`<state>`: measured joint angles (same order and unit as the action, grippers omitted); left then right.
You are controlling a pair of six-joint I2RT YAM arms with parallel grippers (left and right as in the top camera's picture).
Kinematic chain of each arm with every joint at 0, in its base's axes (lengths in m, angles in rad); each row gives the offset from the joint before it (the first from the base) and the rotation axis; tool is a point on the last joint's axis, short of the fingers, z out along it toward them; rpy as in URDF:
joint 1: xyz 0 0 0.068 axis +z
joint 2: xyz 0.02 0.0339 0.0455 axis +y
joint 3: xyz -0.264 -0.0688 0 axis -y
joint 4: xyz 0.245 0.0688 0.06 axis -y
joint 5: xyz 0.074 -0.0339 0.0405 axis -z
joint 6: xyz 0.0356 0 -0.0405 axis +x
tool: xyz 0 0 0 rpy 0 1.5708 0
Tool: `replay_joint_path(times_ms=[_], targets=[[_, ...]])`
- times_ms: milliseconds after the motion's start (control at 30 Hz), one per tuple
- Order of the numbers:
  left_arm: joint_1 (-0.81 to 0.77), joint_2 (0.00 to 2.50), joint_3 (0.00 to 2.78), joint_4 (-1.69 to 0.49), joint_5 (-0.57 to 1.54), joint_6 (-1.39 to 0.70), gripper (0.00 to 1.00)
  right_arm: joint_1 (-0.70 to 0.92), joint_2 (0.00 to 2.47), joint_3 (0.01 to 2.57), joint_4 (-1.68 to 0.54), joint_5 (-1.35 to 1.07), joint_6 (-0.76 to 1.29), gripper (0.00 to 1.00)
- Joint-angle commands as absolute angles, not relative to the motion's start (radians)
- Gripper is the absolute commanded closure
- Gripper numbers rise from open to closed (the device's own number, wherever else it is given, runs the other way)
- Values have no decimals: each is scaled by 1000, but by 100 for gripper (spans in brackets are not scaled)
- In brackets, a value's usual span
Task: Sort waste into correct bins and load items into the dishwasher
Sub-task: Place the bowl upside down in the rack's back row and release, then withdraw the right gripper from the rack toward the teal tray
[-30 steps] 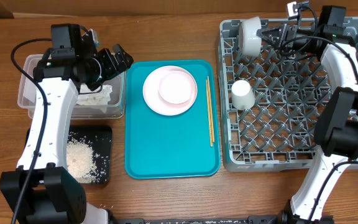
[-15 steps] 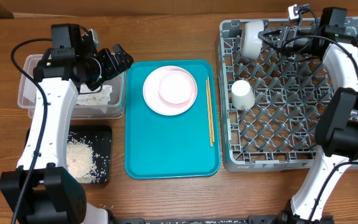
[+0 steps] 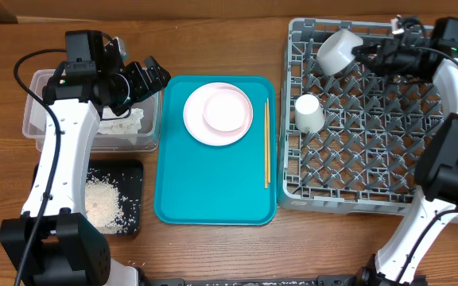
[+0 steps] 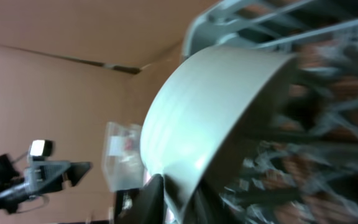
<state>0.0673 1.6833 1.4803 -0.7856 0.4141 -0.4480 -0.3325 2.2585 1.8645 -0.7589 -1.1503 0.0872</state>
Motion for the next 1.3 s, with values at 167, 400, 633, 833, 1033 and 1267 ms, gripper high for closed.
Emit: replay_joint_path(times_ms=[167, 400, 633, 833, 1033, 1267], targets=[[65, 1675, 1507, -786, 407, -441, 0, -417, 2208, 1874, -820, -1034, 71, 62], [65, 1675, 1507, -786, 407, -441, 0, -367, 2067, 1881, -929, -638, 27, 63], [65, 1675, 1507, -786, 407, -442, 0, -218, 1964, 1881, -1019, -554, -81, 92], [65, 1675, 1507, -786, 407, -441, 0, -59, 1989, 1864, -1031, -253, -87, 92], [65, 1675, 1507, -786, 407, -441, 0, 43, 2074, 1864, -1016, 111, -71, 92], [65, 1675, 1507, -786, 407, -441, 0, 24, 2082, 1865, -1019, 302, 31, 92]])
